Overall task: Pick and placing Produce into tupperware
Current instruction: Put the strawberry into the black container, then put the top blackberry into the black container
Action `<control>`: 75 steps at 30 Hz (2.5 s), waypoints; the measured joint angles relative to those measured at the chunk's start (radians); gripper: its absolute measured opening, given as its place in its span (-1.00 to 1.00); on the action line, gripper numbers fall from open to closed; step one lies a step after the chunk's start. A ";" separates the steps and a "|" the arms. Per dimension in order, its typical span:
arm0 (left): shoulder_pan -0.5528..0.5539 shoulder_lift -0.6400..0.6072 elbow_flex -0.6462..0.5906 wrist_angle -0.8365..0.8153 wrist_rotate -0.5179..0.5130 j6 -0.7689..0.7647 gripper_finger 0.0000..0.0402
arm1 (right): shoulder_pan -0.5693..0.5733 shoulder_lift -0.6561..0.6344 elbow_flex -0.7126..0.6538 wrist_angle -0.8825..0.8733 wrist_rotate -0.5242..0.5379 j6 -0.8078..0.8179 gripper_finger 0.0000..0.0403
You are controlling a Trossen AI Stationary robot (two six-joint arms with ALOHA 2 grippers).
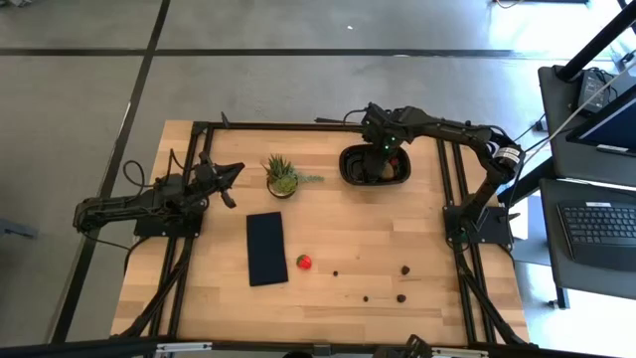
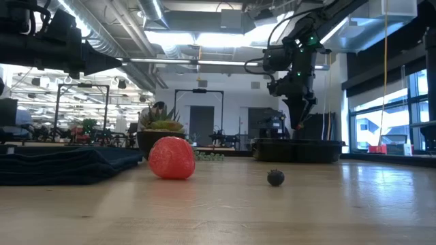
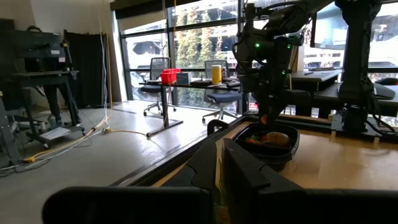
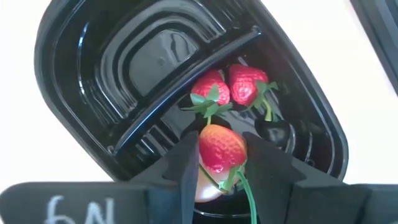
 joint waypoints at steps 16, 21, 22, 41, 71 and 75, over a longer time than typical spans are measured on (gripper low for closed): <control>0.000 0.000 0.000 0.000 0.000 0.000 -0.78 | 0.001 0.000 0.000 0.000 0.000 0.024 -0.37; 0.000 0.000 0.000 0.000 0.000 0.000 -0.77 | 0.001 0.000 0.000 -0.003 0.000 0.021 -0.26; 0.000 0.000 0.000 0.000 0.000 0.000 -0.78 | 0.001 0.000 0.000 -0.004 0.000 0.023 -0.23; 0.000 0.000 0.000 0.000 0.000 0.000 -0.98 | 0.059 -0.080 0.038 -0.187 -0.011 0.056 0.18; 0.000 0.000 0.000 0.000 0.000 0.000 -0.74 | 0.904 -0.188 -0.228 -0.295 -0.193 1.251 0.18; 0.000 0.000 0.000 0.000 0.000 0.000 -0.73 | 0.966 -0.188 -0.308 -0.091 -0.227 1.338 0.18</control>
